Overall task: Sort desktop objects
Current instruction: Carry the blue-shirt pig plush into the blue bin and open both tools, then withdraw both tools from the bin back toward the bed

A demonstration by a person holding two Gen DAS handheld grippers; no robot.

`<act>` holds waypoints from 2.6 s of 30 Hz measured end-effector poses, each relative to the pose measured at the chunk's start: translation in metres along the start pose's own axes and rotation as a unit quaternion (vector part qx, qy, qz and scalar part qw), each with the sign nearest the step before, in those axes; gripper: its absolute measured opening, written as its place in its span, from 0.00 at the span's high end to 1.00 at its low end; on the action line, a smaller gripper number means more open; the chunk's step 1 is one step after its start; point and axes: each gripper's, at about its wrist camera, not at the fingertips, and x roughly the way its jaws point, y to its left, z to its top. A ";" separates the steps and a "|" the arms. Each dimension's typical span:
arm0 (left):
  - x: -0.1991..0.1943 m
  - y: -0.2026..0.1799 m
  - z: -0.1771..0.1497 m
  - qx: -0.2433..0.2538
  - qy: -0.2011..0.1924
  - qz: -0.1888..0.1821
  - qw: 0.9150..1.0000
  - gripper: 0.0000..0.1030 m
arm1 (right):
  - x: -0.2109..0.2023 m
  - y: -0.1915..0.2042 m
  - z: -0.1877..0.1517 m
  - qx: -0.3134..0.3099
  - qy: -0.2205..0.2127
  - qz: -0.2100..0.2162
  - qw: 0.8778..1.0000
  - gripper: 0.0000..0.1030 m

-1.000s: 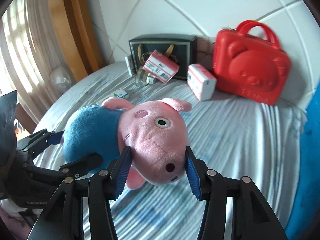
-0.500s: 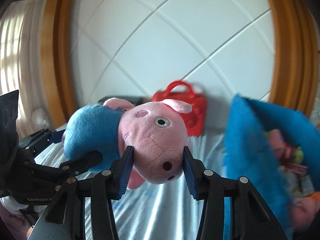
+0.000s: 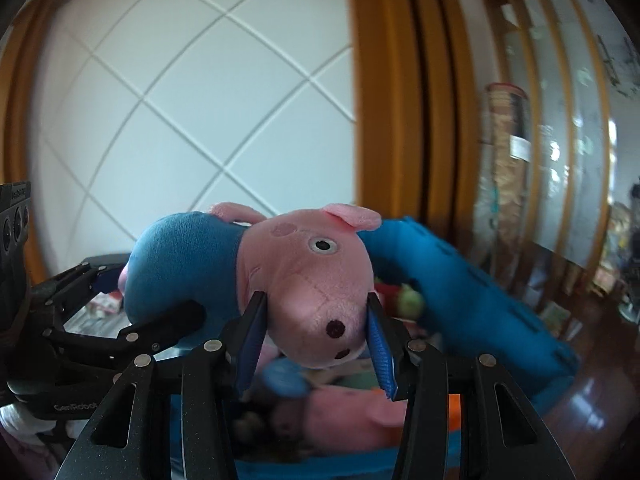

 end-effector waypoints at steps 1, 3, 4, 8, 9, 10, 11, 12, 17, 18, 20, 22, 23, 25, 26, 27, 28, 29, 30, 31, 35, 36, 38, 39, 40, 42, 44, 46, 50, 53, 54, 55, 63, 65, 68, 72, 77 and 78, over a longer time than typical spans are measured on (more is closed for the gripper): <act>0.010 -0.010 0.004 -0.001 0.009 -0.008 1.000 0.22 | 0.000 -0.011 -0.001 0.007 0.003 -0.005 1.000 0.55; 0.032 -0.027 0.011 -0.002 0.033 -0.021 0.999 0.22 | 0.002 -0.031 -0.005 0.019 0.013 -0.016 1.000 0.55; 0.041 -0.033 0.015 -0.005 0.043 -0.025 0.999 0.22 | 0.005 -0.040 -0.006 0.027 0.017 -0.020 0.999 0.55; 0.069 -0.054 0.018 -0.005 0.084 -0.029 0.996 0.22 | 0.003 -0.071 -0.017 0.054 0.039 -0.024 0.997 0.55; 0.074 -0.057 0.017 -0.004 0.093 -0.029 0.995 0.22 | 0.005 -0.076 -0.019 0.058 0.044 -0.024 0.997 0.55; 0.079 -0.059 0.017 -0.004 0.101 -0.028 0.994 0.22 | 0.009 -0.080 -0.022 0.064 0.051 -0.022 0.996 0.55; 0.083 -0.061 0.015 -0.002 0.110 -0.025 0.994 0.22 | 0.009 -0.088 -0.024 0.067 0.055 -0.021 0.996 0.55; 0.087 -0.063 0.014 -0.002 0.117 -0.024 0.993 0.22 | 0.013 -0.090 -0.026 0.070 0.061 -0.019 0.995 0.55; 0.097 -0.064 0.011 0.000 0.149 -0.017 0.989 0.22 | 0.027 -0.100 -0.034 0.070 0.084 -0.029 0.994 0.53; 0.098 -0.064 0.010 -0.001 0.152 -0.015 0.988 0.21 | 0.029 -0.100 -0.036 0.069 0.085 -0.031 0.994 0.53; 0.097 -0.062 0.008 -0.001 0.153 -0.011 0.988 0.21 | 0.033 -0.099 -0.036 0.066 0.088 -0.038 0.993 0.52; 0.095 -0.062 0.007 0.004 0.149 -0.008 0.989 0.21 | 0.039 -0.098 -0.037 0.062 0.094 -0.044 0.993 0.50; 0.097 -0.063 0.006 0.005 0.149 -0.006 0.989 0.21 | 0.041 -0.095 -0.037 0.059 0.098 -0.049 0.992 0.50; 0.097 -0.063 0.006 0.003 0.149 -0.006 0.989 0.21 | 0.046 -0.093 -0.038 0.054 0.104 -0.055 0.992 0.49; 0.097 -0.062 0.006 0.001 0.148 -0.005 0.989 0.21 | 0.047 -0.092 -0.039 0.052 0.106 -0.058 0.991 0.49; 0.096 -0.061 0.005 -0.001 0.147 -0.006 0.989 0.21 | 0.049 -0.092 -0.039 0.050 0.108 -0.060 0.991 0.49; 0.095 -0.059 0.005 -0.003 0.146 -0.005 0.989 0.21 | 0.049 -0.093 -0.040 0.051 0.110 -0.060 0.991 0.48; 0.093 -0.058 0.004 -0.006 0.144 -0.003 0.990 0.21 | 0.049 -0.093 -0.040 0.052 0.110 -0.061 0.991 0.47; 0.091 -0.056 0.003 -0.007 0.140 -0.002 0.990 0.21 | 0.046 -0.093 -0.041 0.055 0.109 -0.064 0.990 0.42; 0.086 -0.054 0.002 -0.009 0.134 -0.002 0.991 0.21 | 0.044 -0.094 -0.040 0.056 0.107 -0.067 0.990 0.33; 0.065 -0.040 0.002 -0.022 0.109 0.010 0.994 0.21 | 0.031 -0.093 -0.036 0.057 0.094 -0.065 0.992 0.17; 0.059 -0.037 0.002 -0.023 0.102 0.015 0.994 0.20 | 0.028 -0.090 -0.035 0.057 0.090 -0.065 0.992 0.15; 0.047 -0.028 0.002 -0.025 0.090 0.027 0.995 0.20 | 0.024 -0.085 -0.032 0.055 0.085 -0.065 0.993 0.09; 0.041 -0.024 0.001 -0.027 0.086 0.032 0.995 0.20 | 0.022 -0.081 -0.030 0.053 0.082 -0.064 0.993 0.08; 0.036 -0.020 0.000 -0.031 0.083 0.035 0.995 0.20 | 0.022 -0.077 -0.029 0.051 0.080 -0.061 0.994 0.07; 0.026 -0.010 -0.002 -0.041 0.076 0.041 0.995 0.20 | 0.020 -0.069 -0.026 0.047 0.078 -0.057 0.994 0.04; 0.014 -0.001 -0.004 -0.052 0.066 0.051 0.995 0.20 | 0.016 -0.056 -0.022 0.039 0.070 -0.051 0.995 0.00; 0.002 0.010 -0.008 -0.062 0.053 0.064 0.995 0.20 | 0.012 -0.043 -0.019 0.031 0.062 -0.040 0.997 0.00; -0.031 0.038 -0.024 -0.070 0.034 0.110 0.991 0.20 | 0.006 -0.011 -0.011 0.013 0.046 -0.011 0.999 0.00; -0.051 0.068 -0.040 -0.089 0.036 0.133 0.986 0.20 | 0.009 0.021 -0.005 -0.004 0.044 0.011 0.999 0.00; -0.057 0.079 -0.046 -0.096 0.038 0.141 0.985 0.20 | 0.010 0.036 -0.003 -0.012 0.043 0.022 0.999 0.00; -0.063 0.090 -0.052 -0.103 0.039 0.149 0.983 0.20 | 0.011 0.047 -0.001 -0.018 0.041 0.030 0.999 0.00; -0.123 0.193 -0.102 -0.159 0.057 0.217 0.961 0.20 | 0.020 0.161 0.011 -0.059 0.035 0.092 0.993 0.00; -0.135 0.219 -0.115 -0.171 0.062 0.230 0.956 0.20 | 0.028 0.190 0.011 -0.067 0.040 0.103 0.992 0.00; -0.153 0.255 -0.137 -0.187 0.074 0.249 0.948 0.20 | 0.039 0.226 0.006 -0.075 0.056 0.119 0.989 0.00; -0.174 0.303 -0.169 -0.210 0.091 0.268 0.936 0.20 | 0.057 0.272 -0.004 -0.085 0.078 0.134 0.984 0.00; -0.199 0.370 -0.211 -0.242 0.122 0.303 0.914 0.20 | 0.087 0.319 -0.017 -0.095 0.110 0.144 0.979 0.00; -0.204 0.383 -0.218 -0.248 0.127 0.308 0.910 0.20 | 0.095 0.325 -0.020 -0.098 0.117 0.141 0.978 0.00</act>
